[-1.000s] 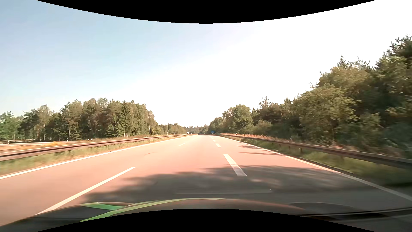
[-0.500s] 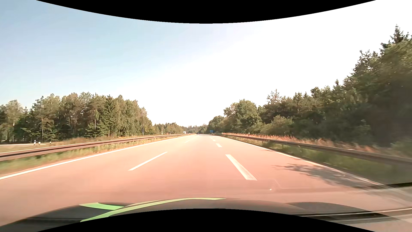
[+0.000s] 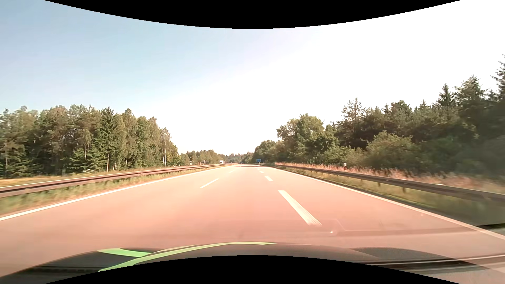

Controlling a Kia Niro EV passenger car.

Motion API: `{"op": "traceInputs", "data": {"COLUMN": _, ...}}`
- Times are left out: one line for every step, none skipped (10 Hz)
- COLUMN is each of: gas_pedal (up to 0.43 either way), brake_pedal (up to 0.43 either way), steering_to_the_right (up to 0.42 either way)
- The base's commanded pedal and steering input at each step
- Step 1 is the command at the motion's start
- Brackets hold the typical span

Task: Follow the waypoints while adhering to traffic rules and regulations

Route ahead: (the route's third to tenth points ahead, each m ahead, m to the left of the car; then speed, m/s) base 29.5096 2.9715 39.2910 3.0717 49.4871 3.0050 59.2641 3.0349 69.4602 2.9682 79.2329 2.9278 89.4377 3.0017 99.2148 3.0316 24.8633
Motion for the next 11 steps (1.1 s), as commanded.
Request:
{"op": "traceInputs", "data": {"gas_pedal": 0.000, "brake_pedal": 0.000, "steering_to_the_right": 0.000}}
{"op": "traceInputs", "data": {"gas_pedal": 0.000, "brake_pedal": 0.000, "steering_to_the_right": 0.000}}
{"op": "traceInputs", "data": {"gas_pedal": 0.000, "brake_pedal": 0.000, "steering_to_the_right": -0.002}}
{"op": "traceInputs", "data": {"gas_pedal": 0.000, "brake_pedal": 0.000, "steering_to_the_right": -0.003}}
{"op": "traceInputs", "data": {"gas_pedal": 0.000, "brake_pedal": 0.000, "steering_to_the_right": -0.004}}
{"op": "traceInputs", "data": {"gas_pedal": 0.000, "brake_pedal": 0.000, "steering_to_the_right": -0.004}}
{"op": "traceInputs", "data": {"gas_pedal": 0.000, "brake_pedal": 0.000, "steering_to_the_right": -0.004}}
{"op": "traceInputs", "data": {"gas_pedal": 0.000, "brake_pedal": 0.000, "steering_to_the_right": -0.004}}
{"op": "traceInputs", "data": {"gas_pedal": 0.000, "brake_pedal": 0.000, "steering_to_the_right": -0.004}}
{"op": "traceInputs", "data": {"gas_pedal": 0.000, "brake_pedal": 0.000, "steering_to_the_right": -0.004}}
{"op": "traceInputs", "data": {"gas_pedal": 0.000, "brake_pedal": 0.000, "steering_to_the_right": -0.004}}
